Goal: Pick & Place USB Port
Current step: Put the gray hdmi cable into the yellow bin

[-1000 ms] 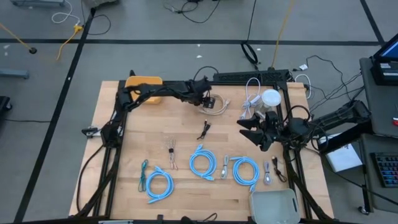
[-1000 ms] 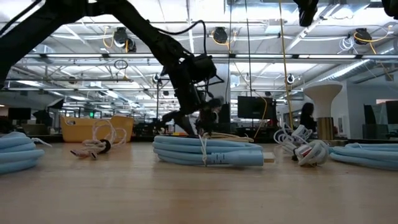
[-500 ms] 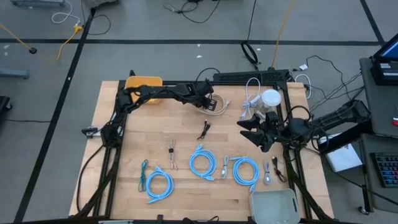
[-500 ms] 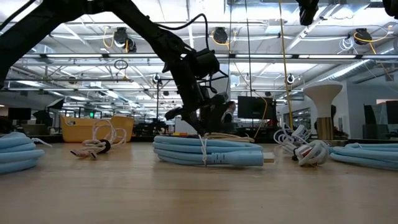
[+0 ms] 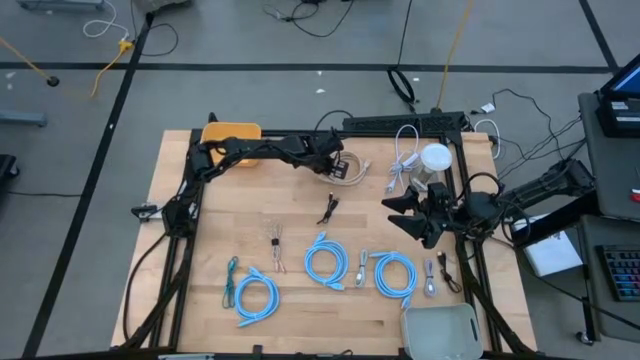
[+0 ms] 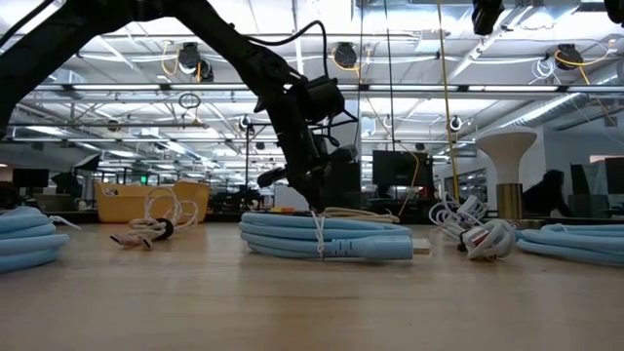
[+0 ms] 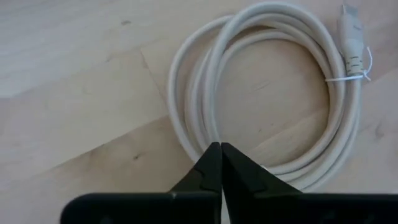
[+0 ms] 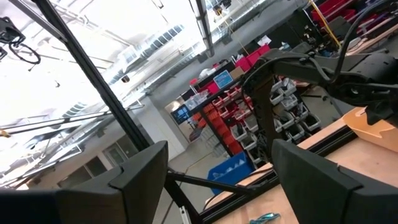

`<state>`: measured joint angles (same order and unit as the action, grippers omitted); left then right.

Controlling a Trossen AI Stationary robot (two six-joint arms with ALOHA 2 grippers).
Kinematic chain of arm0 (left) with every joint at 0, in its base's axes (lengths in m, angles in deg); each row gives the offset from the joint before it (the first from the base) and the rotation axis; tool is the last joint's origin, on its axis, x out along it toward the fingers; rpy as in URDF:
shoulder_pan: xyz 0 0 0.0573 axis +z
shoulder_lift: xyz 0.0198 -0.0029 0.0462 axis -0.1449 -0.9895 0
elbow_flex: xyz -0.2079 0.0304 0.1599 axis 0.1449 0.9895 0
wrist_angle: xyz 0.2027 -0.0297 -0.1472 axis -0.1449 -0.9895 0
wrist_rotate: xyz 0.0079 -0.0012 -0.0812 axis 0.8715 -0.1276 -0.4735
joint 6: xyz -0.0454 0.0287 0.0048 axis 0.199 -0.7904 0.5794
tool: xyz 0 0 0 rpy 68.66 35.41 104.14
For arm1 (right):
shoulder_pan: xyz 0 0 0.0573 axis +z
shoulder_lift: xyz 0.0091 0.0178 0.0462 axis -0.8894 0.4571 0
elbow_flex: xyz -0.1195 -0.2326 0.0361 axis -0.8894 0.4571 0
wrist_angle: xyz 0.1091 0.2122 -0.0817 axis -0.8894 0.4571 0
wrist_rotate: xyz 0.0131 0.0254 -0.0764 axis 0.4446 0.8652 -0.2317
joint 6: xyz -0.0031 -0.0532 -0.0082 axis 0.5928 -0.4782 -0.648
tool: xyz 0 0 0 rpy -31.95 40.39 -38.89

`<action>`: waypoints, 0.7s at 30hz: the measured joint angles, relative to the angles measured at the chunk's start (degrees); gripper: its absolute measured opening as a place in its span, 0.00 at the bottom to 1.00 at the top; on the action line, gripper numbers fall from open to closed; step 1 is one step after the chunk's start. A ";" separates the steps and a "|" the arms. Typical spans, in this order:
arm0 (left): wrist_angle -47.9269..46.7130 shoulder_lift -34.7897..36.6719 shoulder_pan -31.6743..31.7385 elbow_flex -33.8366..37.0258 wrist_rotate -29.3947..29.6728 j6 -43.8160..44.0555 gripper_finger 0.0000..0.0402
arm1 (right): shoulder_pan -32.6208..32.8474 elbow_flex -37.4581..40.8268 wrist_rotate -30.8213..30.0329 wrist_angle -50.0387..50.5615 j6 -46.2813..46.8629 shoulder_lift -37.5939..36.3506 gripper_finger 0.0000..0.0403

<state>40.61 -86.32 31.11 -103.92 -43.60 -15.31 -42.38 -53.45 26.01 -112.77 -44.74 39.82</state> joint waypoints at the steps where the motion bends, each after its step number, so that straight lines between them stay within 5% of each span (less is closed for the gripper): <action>1: 0.16 0.00 -0.04 0.00 -0.56 -0.58 0.01 | 0.00 0.00 0.00 -0.01 0.00 0.00 0.69; 5: 1.34 0.00 -0.05 0.00 -2.66 -0.97 0.10 | 0.00 0.00 0.00 0.00 0.01 0.00 0.69; 16: -7.02 -2.29 -0.11 -1.10 -3.09 8.32 0.58 | 0.00 0.00 0.02 0.03 -0.08 0.00 0.69; 21: -5.04 -3.99 -0.02 -1.11 -5.07 10.83 0.69 | 0.00 0.02 0.04 0.17 -0.17 0.00 0.69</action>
<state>35.57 -90.31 31.09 -105.04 -48.67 -4.48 -42.38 -53.43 26.05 -112.60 -44.91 39.82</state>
